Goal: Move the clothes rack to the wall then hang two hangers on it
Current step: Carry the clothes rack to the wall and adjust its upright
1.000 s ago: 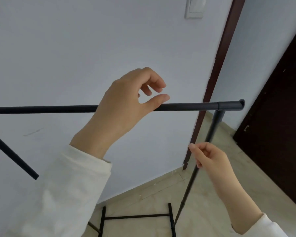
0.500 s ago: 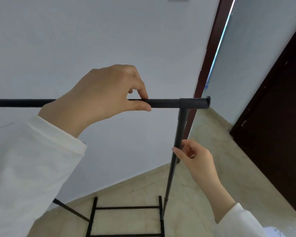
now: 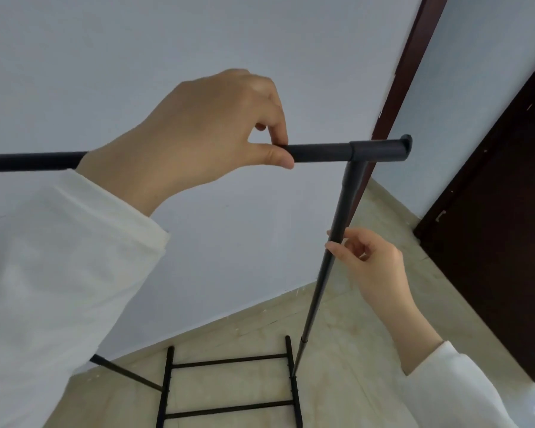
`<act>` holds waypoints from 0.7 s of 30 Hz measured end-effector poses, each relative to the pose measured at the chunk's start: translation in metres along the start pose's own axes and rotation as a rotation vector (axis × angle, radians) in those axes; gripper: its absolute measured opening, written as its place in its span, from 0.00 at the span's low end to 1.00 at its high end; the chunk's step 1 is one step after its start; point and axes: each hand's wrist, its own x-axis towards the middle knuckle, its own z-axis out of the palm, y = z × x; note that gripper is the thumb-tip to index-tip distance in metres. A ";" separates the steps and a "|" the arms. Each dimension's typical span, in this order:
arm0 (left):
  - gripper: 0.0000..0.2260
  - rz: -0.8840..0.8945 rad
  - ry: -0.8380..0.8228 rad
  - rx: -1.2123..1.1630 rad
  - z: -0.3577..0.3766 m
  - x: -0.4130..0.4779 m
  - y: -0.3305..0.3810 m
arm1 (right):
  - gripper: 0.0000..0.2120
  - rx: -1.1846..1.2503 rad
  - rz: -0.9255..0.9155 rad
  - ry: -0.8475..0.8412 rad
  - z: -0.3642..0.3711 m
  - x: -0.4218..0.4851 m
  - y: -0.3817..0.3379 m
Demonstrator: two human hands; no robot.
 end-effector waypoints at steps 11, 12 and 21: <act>0.12 -0.059 0.070 0.037 0.003 0.025 -0.026 | 0.09 -0.047 -0.053 -0.046 0.017 0.053 -0.002; 0.13 -0.072 0.076 0.038 0.004 0.027 -0.028 | 0.09 -0.044 -0.059 -0.056 0.019 0.058 -0.002; 0.13 -0.166 0.070 0.073 0.014 0.060 -0.034 | 0.07 0.011 -0.087 -0.179 0.022 0.111 0.010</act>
